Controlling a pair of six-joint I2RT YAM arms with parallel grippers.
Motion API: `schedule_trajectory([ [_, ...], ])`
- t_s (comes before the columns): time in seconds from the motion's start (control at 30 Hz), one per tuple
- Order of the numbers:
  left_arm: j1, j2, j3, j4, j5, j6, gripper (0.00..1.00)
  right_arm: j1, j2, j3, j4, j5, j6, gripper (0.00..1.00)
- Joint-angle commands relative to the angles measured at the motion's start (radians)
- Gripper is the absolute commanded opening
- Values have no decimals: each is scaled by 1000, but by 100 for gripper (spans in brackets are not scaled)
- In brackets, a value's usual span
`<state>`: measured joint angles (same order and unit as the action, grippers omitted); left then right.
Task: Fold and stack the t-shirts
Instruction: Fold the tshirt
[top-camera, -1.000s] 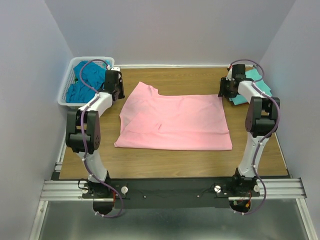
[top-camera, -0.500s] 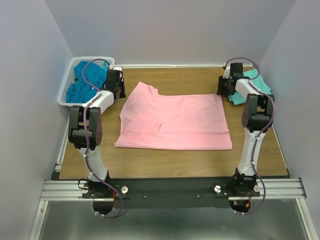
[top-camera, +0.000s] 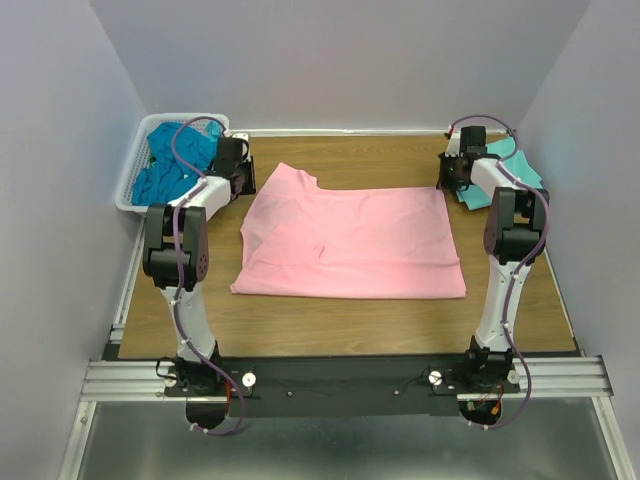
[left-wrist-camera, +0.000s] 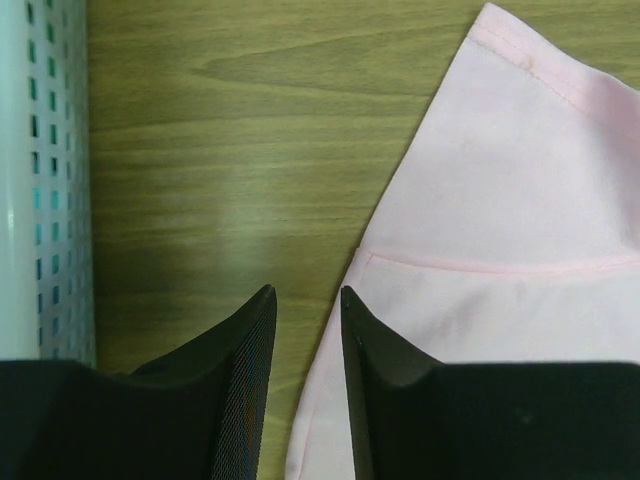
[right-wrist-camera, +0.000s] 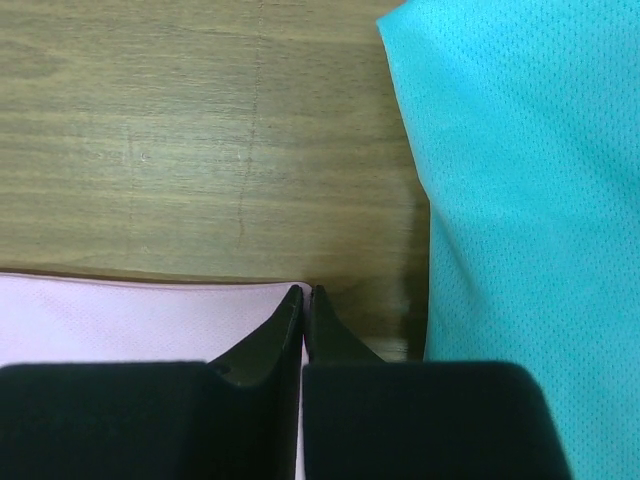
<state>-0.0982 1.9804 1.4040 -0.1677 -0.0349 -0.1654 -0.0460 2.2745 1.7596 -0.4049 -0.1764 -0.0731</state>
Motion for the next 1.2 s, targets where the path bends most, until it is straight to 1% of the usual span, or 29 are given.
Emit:
schedule_trajectory([
  [0.0, 2, 43, 39, -32, 70, -3, 41, 1, 43, -29, -15, 3, 1, 8],
  [0.07, -3, 52, 53, -42, 87, -2, 42, 3, 43, -32, -14, 6, 4, 8],
  [0.1, -8, 73, 81, -58, 96, 3, 46, 5, 40, -37, -12, 8, 3, 8],
  [0.37, -32, 159, 159, -121, 70, 6, 47, 8, 30, -43, -6, 17, -1, 8],
  [0.47, -40, 185, 190, -142, 67, 10, 49, 8, 29, -43, -5, 15, -1, 8],
  [0.67, -47, 218, 213, -173, 50, 12, 49, 8, 26, -49, -2, 18, 1, 8],
  [0.93, -47, 265, 271, -217, 44, 10, 43, 8, 22, -57, 3, 25, -2, 8],
  [1.0, -47, 273, 280, -228, 44, 10, 38, 8, 20, -58, 5, 29, -2, 8],
  [1.07, -47, 275, 285, -237, 47, 12, 36, 8, 17, -58, 5, 32, -2, 8],
  [1.1, -47, 273, 283, -239, 47, 13, 31, 8, 16, -58, 5, 34, -4, 8],
  [1.13, -49, 275, 283, -240, 47, 14, 31, 8, 14, -58, 5, 34, -2, 8],
  [1.17, -49, 273, 282, -243, 52, 15, 26, 8, 11, -60, 6, 34, -2, 8],
])
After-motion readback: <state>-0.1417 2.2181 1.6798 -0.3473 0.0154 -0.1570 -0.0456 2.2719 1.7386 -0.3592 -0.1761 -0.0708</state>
